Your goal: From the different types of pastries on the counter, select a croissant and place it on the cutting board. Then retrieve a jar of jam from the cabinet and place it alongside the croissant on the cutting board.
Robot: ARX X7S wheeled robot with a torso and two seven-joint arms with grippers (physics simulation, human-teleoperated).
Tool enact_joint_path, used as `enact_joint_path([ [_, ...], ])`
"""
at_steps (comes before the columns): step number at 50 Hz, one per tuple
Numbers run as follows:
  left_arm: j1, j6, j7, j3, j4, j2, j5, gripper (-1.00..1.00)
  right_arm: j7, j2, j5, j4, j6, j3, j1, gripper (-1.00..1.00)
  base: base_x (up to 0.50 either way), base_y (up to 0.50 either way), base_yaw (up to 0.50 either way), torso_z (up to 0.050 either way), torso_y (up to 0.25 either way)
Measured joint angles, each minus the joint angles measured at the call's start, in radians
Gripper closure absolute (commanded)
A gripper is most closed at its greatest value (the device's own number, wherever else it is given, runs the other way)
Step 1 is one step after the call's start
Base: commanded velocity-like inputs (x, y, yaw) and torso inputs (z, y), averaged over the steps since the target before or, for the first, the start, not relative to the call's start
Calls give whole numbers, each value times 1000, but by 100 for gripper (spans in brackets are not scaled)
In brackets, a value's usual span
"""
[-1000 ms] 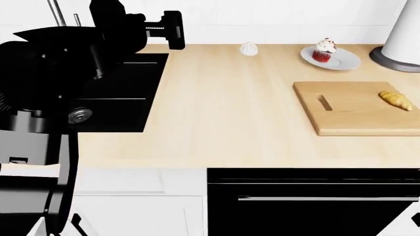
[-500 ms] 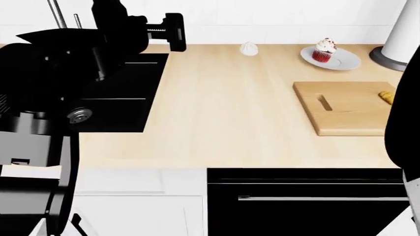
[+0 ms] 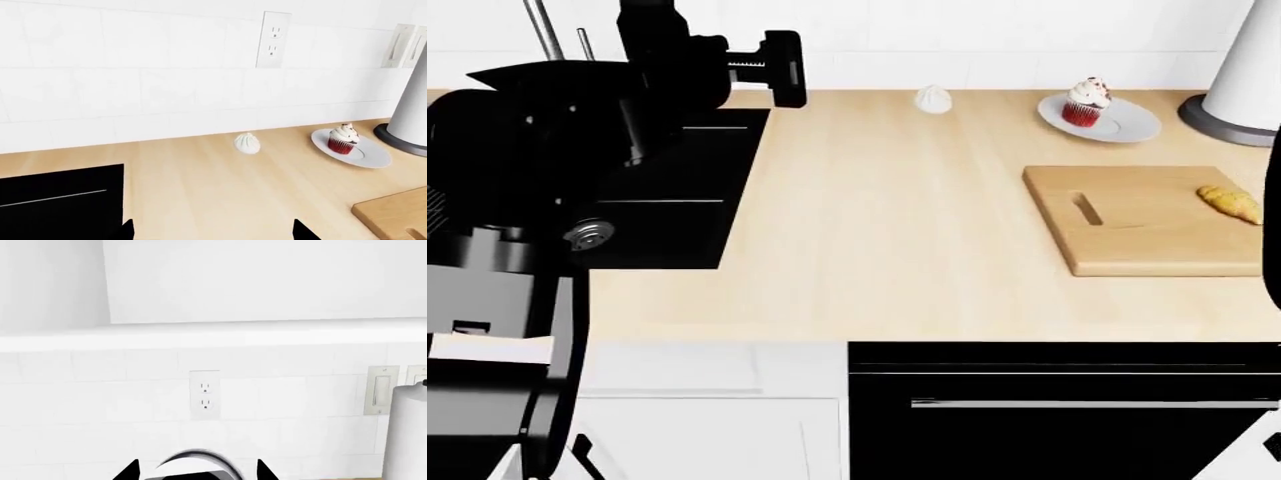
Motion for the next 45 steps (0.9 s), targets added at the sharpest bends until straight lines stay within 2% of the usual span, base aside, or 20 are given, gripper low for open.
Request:
enact_joint_path([
  [8,0,3,1,3,-5,-1,-1,-100,31,15,11,125,-60,10,20,100,0,0,0,0,0],
  [20,-1,9,2,7,-14,-1,-3,-100,57,31,29,202,-67,17,13,100,0,0,0,1,1],
  [45,-4,42,12,22,-62,2,6,-100,169,55,88,222,59,-6,-51,100,0,0,0,0,1],
])
